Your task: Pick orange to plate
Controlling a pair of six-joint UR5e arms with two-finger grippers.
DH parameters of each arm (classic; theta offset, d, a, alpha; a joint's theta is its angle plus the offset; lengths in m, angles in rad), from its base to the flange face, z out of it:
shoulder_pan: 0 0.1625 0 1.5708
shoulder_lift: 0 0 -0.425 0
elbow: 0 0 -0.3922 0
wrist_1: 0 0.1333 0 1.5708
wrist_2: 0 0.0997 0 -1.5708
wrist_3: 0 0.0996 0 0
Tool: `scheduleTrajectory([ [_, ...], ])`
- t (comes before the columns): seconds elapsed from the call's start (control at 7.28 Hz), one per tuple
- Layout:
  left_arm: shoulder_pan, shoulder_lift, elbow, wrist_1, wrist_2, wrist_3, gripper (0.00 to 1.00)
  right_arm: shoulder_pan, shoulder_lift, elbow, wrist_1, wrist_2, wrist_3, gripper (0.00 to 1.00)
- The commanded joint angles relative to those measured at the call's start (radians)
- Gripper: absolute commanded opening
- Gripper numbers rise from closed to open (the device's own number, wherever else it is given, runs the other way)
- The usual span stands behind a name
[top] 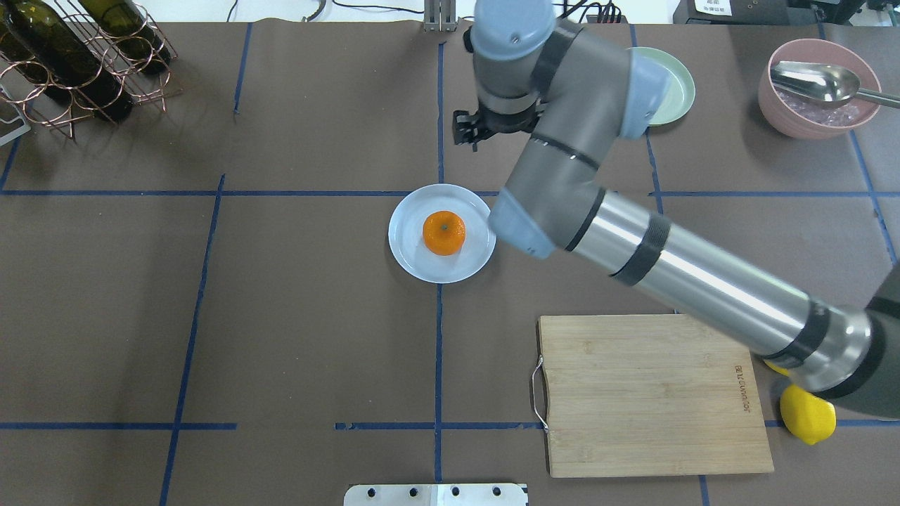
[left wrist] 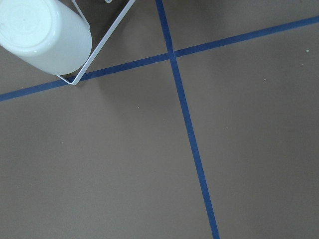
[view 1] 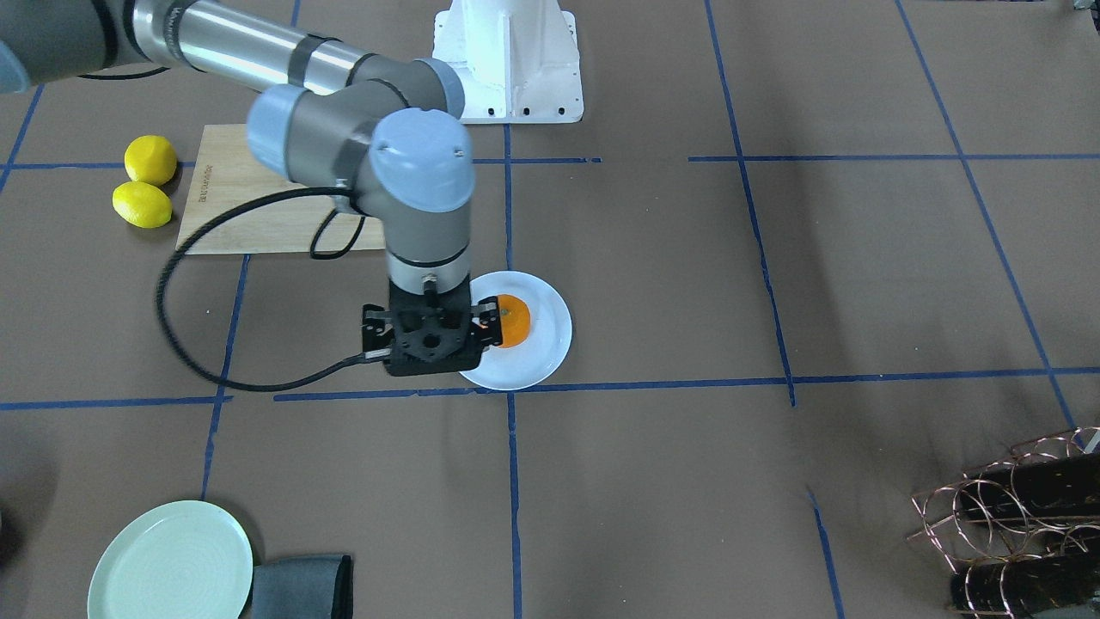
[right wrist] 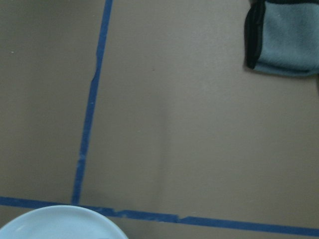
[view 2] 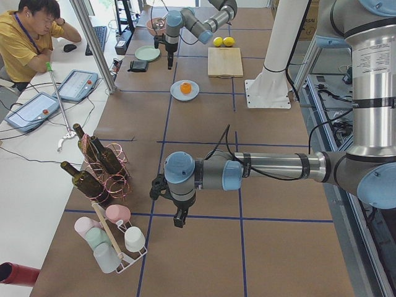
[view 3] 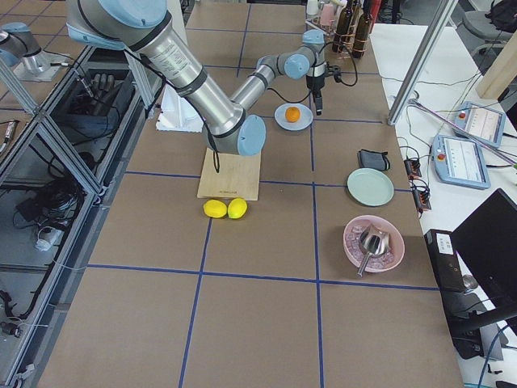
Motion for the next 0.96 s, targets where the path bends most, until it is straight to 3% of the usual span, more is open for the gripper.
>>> scheduleTrajectory([
  [0.0,0.000,0.006,-0.001,0.004,-0.001,0.001,1.00,0.246,-0.173,0.152,-0.104,0.189,-0.413,1.00],
  [0.41,0.000,0.003,-0.001,0.004,-0.011,-0.007,1.00,0.559,-0.380,0.201,-0.248,0.254,-1.014,1.00],
  [0.69,0.000,0.004,-0.001,0.004,-0.013,-0.007,1.00,0.669,-0.570,0.201,-0.226,0.285,-1.044,1.00],
  [0.82,0.000,0.003,-0.003,0.005,-0.013,-0.008,1.00,0.704,-0.685,0.201,-0.150,0.306,-1.047,1.00],
])
